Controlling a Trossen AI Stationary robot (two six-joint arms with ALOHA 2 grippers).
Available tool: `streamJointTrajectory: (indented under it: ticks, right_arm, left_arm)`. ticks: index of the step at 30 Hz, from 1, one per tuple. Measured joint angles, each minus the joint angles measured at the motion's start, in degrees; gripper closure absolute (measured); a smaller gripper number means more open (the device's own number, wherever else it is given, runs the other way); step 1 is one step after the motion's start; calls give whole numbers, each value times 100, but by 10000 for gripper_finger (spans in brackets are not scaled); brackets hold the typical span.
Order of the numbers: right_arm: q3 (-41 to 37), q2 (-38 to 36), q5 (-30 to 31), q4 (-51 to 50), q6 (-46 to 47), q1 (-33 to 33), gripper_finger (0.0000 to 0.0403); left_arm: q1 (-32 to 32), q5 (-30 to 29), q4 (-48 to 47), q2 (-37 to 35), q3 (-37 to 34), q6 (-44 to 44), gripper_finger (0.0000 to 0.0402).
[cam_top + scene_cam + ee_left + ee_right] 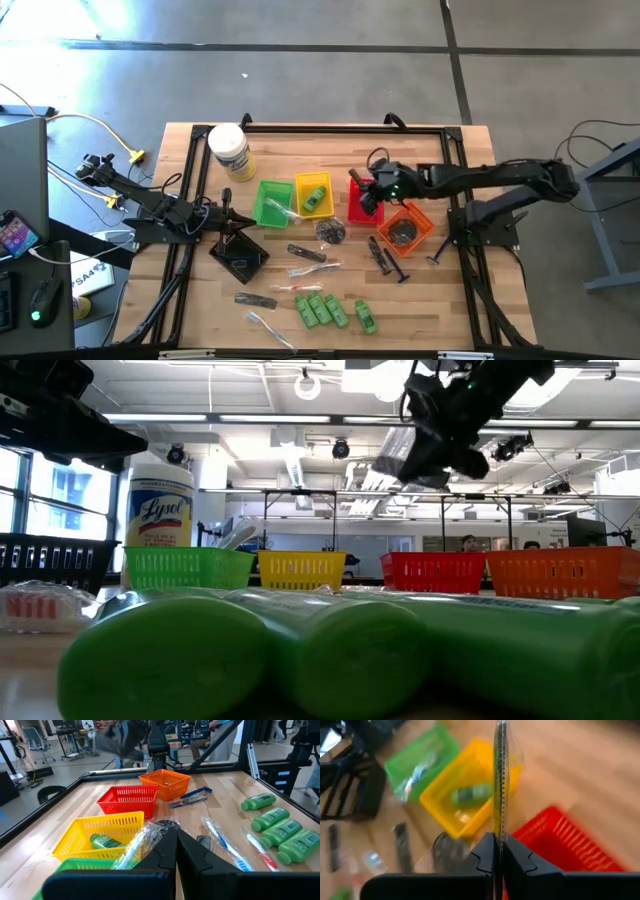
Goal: Pick & Place Travel size toiletries
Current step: Put the black comb into the red basket
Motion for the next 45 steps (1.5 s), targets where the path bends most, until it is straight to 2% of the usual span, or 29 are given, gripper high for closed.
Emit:
streamJointTrajectory:
  ticks: [3,10,23,34,45]
  right_arm:
    - [0,213,-634,-298,398,-152,394]
    - [-2,628,-1268,-749,656,-354,394]
    - [-2,1110,-1252,-887,713,-857,394]
    - [-2,1614,-1253,-728,658,-867,394]
    - [-2,1634,-1052,-680,628,-867,394]
  left_arm:
    - [0,1,-6,2,0,27,402]
    - [0,127,-131,2,0,-227,402]
    - [0,132,-87,1,0,-214,402]
    - [0,133,-87,2,0,-211,402]
    - [0,131,-85,0,0,-211,402]
